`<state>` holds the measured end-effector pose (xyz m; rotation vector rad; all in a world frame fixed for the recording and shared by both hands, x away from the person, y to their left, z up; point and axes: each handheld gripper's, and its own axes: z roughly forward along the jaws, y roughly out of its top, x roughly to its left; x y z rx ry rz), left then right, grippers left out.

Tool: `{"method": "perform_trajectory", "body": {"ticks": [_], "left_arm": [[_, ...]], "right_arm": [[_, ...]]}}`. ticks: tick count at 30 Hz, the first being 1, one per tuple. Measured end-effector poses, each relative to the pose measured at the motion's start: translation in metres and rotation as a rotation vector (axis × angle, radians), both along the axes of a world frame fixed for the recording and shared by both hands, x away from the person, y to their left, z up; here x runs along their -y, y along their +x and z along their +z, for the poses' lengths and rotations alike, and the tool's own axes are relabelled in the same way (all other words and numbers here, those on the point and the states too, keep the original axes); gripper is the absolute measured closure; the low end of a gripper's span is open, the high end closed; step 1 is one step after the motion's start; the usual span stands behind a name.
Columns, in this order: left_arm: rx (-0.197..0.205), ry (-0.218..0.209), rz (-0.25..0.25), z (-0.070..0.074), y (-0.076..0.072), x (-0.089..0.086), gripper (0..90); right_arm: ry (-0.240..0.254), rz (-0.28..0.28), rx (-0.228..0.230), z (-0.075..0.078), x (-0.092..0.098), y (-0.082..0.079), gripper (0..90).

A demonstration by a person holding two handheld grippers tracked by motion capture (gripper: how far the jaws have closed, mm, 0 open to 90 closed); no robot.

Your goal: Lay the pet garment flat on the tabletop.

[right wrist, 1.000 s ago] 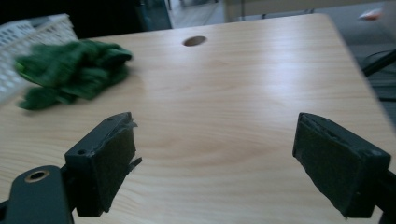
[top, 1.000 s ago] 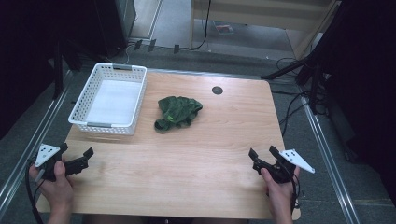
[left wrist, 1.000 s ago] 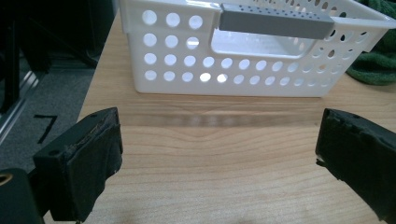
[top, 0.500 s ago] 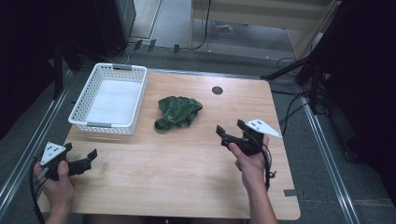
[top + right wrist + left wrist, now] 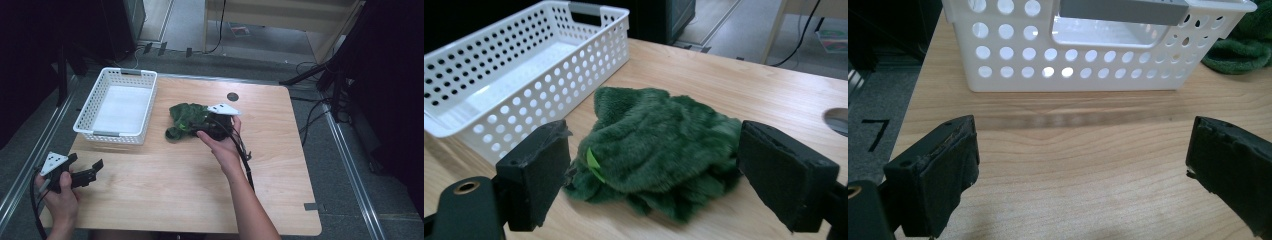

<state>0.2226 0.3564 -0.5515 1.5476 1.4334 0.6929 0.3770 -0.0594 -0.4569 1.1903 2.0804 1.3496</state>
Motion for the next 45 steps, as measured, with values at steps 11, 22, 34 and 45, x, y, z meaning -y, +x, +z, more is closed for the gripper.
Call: {"method": "perform_trajectory", "body": {"ticks": [11, 22, 34, 45], "left_arm": [[-0.002, -0.009, 0.0, 0.0, 0.001, -0.001, 1.1], [-0.005, -0.01, 0.001, 0.0, 0.001, -0.001, 1.1], [0.057, 0.013, -0.02, 0.017, -0.004, 0.018, 1.1], [0.172, 0.01, -0.299, 0.068, -0.004, 0.107, 1.1]], "right_arm": [[-0.194, 0.04, -0.094, -0.044, -0.057, 0.04, 13.1], [-0.387, 0.007, -0.069, -0.081, -0.075, 0.045, 50.6], [-0.131, -0.016, 0.089, -0.022, -0.025, 0.0, 80.9], [-0.014, 0.052, 0.149, 0.034, 0.026, -0.079, 80.7]]}}
